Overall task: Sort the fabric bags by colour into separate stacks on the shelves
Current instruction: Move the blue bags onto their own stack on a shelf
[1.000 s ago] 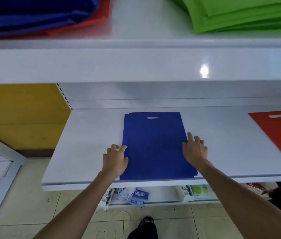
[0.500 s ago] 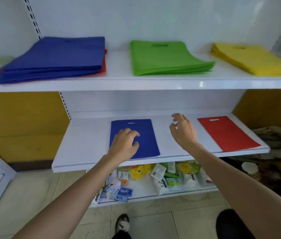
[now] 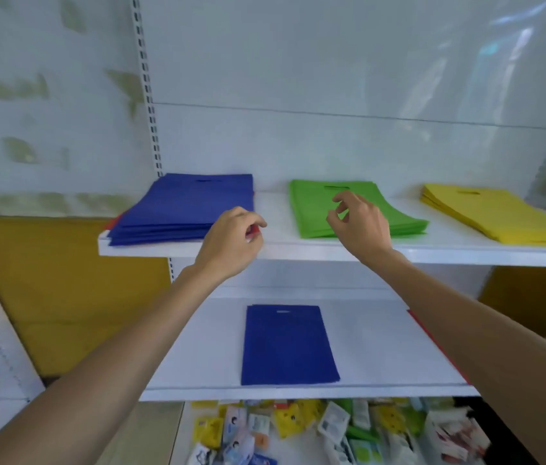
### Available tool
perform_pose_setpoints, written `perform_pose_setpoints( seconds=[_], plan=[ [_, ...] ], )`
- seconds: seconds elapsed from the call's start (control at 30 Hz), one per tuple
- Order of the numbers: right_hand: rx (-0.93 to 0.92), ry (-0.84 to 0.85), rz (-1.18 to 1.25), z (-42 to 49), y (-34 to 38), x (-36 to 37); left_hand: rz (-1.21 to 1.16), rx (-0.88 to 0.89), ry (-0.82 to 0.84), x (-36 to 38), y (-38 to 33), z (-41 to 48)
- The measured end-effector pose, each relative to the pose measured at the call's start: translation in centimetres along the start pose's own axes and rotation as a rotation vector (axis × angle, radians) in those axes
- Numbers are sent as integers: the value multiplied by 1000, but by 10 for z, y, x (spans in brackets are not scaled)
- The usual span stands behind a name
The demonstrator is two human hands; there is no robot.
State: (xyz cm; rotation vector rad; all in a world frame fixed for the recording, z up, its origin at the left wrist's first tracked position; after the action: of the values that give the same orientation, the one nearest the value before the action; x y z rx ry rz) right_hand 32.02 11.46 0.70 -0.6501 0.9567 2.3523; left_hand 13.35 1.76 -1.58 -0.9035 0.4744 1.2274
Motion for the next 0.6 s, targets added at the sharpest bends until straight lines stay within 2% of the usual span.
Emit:
perform_pose_setpoints(
  seconds=[0.2, 0.33, 0.43, 0.5, 0.6],
  plan=[
    [3, 49, 66, 63, 40, 81, 82, -165, -64, -45, 120, 36],
    [36, 110, 108, 103, 51, 136, 126, -293, -66, -49, 203, 70],
    [167, 202, 89, 131, 42, 179, 202, -462, -25, -37, 268, 86],
    [250, 277, 61, 143, 36, 210, 172, -565, 28, -24, 300, 87],
    [358, 291, 37, 148, 26, 250, 85, -612, 58, -12, 322, 91]
  ],
)
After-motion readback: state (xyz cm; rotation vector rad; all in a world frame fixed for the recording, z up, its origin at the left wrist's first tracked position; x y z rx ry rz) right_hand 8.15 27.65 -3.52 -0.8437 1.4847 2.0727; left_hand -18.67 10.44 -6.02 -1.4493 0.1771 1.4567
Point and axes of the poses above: each hand's wrist, its own z-axis towards the middle knuckle, its own x-axis out of the palm, y = z × x, the point moved 9 cm from there along z, towards the middle knuckle, and after that the axes turned 8 degrees about z, right-handed, at the moved point
